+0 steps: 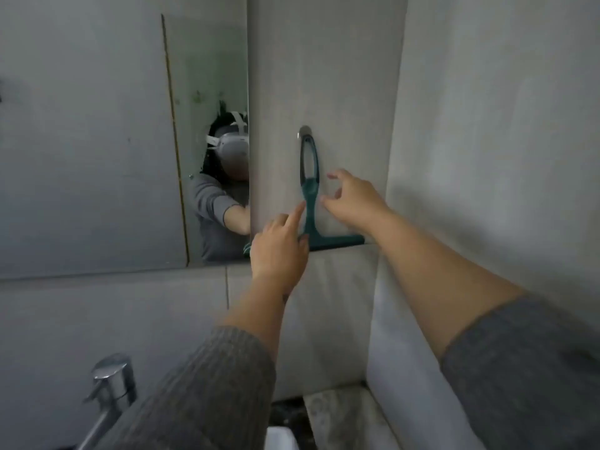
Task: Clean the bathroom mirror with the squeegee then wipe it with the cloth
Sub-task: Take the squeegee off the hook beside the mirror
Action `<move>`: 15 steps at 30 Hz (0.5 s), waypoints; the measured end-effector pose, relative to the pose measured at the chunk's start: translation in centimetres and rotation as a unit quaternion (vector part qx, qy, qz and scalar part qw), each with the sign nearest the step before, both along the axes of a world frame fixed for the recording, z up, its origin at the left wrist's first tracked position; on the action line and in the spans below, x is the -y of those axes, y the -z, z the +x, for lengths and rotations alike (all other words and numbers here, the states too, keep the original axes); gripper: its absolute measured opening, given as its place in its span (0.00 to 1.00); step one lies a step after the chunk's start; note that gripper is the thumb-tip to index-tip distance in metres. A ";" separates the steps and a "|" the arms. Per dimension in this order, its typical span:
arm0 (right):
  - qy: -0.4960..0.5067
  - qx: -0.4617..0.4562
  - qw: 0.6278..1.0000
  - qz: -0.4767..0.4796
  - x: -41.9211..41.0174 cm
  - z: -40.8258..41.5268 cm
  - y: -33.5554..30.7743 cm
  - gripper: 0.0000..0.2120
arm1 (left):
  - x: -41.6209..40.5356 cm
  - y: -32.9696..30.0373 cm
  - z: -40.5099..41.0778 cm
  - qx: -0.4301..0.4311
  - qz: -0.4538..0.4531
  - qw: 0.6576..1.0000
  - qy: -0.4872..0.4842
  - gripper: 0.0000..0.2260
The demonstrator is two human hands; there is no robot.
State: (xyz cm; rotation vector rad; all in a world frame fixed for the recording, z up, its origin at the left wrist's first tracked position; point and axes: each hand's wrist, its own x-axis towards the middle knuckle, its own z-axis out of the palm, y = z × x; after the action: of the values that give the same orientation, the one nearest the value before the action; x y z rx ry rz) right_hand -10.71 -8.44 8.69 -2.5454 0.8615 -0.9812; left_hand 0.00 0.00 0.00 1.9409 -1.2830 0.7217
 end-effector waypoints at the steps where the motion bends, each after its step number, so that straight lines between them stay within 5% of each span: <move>1: -0.014 0.036 0.999 0.001 0.4 0.9 -0.6 0.27 | 0.7 0.2 -0.2 -0.004 -0.016 1.000 -0.006 0.27; 5: -0.040 0.123 0.991 -0.018 1.1 4.5 -2.4 0.34 | 3.3 1.8 -0.7 -0.038 -0.089 0.995 -0.008 0.29; 9: -0.012 0.158 0.986 -0.054 1.3 6.0 -2.4 0.30 | 4.5 2.2 -0.7 -0.058 -0.118 0.991 -0.028 0.29; 15: -0.013 0.215 0.976 -0.020 -0.2 4.6 -4.9 0.25 | 3.8 0.8 -1.7 0.024 -0.192 0.980 -0.055 0.27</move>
State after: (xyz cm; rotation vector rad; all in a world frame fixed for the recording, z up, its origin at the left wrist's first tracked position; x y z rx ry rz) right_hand -6.12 -8.29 13.56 -2.2338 0.6819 -1.4784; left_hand -1.66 -3.76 -0.81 1.6939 -0.9825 0.9971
